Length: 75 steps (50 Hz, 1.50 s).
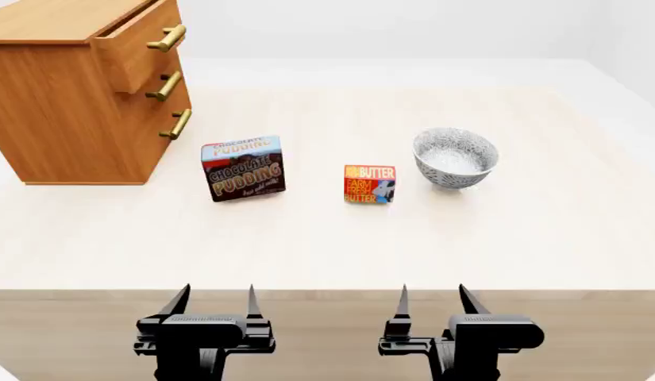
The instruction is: Put the butter at the back in the top drawer of the cabinet and close it.
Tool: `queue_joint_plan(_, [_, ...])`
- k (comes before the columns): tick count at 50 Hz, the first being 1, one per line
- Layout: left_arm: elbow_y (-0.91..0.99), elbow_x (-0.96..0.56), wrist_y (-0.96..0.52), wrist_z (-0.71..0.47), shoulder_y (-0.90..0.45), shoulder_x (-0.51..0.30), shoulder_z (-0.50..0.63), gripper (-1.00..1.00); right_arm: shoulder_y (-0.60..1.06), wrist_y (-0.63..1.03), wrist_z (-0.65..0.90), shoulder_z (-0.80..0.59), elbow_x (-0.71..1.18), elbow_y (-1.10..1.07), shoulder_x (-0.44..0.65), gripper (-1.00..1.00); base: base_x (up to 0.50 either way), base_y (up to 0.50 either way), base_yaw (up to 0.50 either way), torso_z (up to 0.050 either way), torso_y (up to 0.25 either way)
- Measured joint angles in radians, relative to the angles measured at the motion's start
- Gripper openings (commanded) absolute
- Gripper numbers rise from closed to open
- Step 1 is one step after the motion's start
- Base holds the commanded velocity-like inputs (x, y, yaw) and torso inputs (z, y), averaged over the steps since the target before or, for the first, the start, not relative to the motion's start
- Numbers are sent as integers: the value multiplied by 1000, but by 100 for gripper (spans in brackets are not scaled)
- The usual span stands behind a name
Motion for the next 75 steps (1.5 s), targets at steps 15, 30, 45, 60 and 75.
queue_joint_plan(15, [0,-39,-2,-33,-3,-30,32,100,5,14,43,-34,29,-2,29,100,0,27,0,0,0])
queue_joint_plan(30, [-2,-78,-12,-60,-8,-57,61,100,8,20,82,-67,53,-2,57,100,0,500,0,0,0])
queue_joint_plan(45, [3,-106,-29,-82,-10,-80,79,100,7,26,105,-93,73,-10,76,100,0,310,0,21,0])
queue_joint_plan(60, [64,-131,-82,-114,-19,-100,91,100,10,94,133,-111,86,-77,104,100,0,0,0,50,0])
queue_joint_plan(75, [257,-185,-258,-145,-58,-139,86,100,36,290,164,-115,102,-256,141,100,0,0,0,50,0])
